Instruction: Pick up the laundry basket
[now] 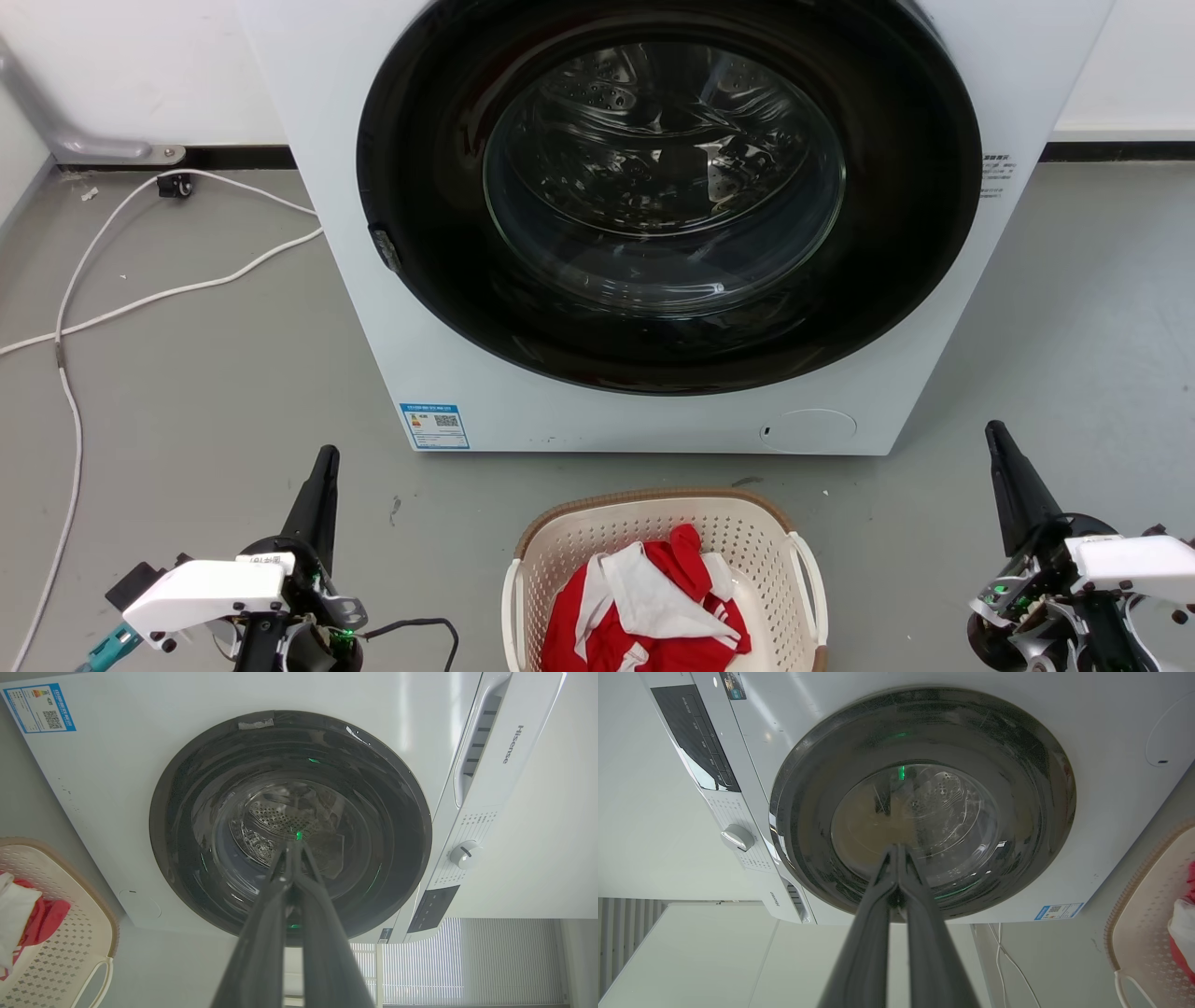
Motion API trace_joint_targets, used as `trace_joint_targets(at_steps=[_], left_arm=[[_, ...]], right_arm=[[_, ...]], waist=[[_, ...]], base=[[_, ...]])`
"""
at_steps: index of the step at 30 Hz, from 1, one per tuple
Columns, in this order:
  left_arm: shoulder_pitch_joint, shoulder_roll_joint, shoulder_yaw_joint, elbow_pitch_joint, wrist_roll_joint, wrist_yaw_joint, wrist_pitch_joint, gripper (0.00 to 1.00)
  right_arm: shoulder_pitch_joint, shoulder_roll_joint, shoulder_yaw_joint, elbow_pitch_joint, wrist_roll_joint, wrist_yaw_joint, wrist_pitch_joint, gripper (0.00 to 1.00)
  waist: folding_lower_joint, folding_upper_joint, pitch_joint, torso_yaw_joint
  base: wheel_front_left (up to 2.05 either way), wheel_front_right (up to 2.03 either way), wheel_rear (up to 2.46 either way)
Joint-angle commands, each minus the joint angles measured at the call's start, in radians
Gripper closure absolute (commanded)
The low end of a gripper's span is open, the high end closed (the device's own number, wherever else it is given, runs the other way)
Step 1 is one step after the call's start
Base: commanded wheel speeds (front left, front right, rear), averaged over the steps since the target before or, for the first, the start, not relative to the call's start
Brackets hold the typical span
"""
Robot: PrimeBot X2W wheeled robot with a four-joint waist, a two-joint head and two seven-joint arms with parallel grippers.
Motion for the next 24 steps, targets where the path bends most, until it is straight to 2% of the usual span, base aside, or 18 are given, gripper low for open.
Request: trace_joint_targets(at_steps=[1, 22, 23, 24], left_arm=[[-0.011, -0.001, 0.001, 0.000, 0.002, 0.000, 0.001, 1.00], [-0.011, -0.001, 0.001, 0.000, 0.002, 0.000, 0.001, 1.00], [0.000, 0.000, 0.000, 0.000, 0.000, 0.000, 0.000, 0.00], [0.004, -0.001, -0.001, 0.006, 0.000, 0.000, -0.001, 0.00]], right_arm=[[-0.013, 0.002, 0.001, 0.001, -0.001, 0.003, 0.000, 1.00], [-0.013, 0.002, 0.001, 0.001, -0.001, 0.003, 0.000, 1.00], [0.000, 0.000, 0.000, 0.000, 0.000, 0.000, 0.000, 0.00], [0.004, 0.000, 0.000, 0.005, 0.000, 0.000, -0.001, 0.00]], waist=[[0.0000, 0.0000, 0.000, 0.000], [0.0000, 0.0000, 0.000, 0.000], [0.0000, 0.0000, 0.000, 0.000], [0.0000, 0.0000, 0.000, 0.000]], base=[[0.00, 0.00, 0.00], [0.00, 0.00, 0.00], [0.00, 0.00, 0.00], [0.00, 0.00, 0.00]])
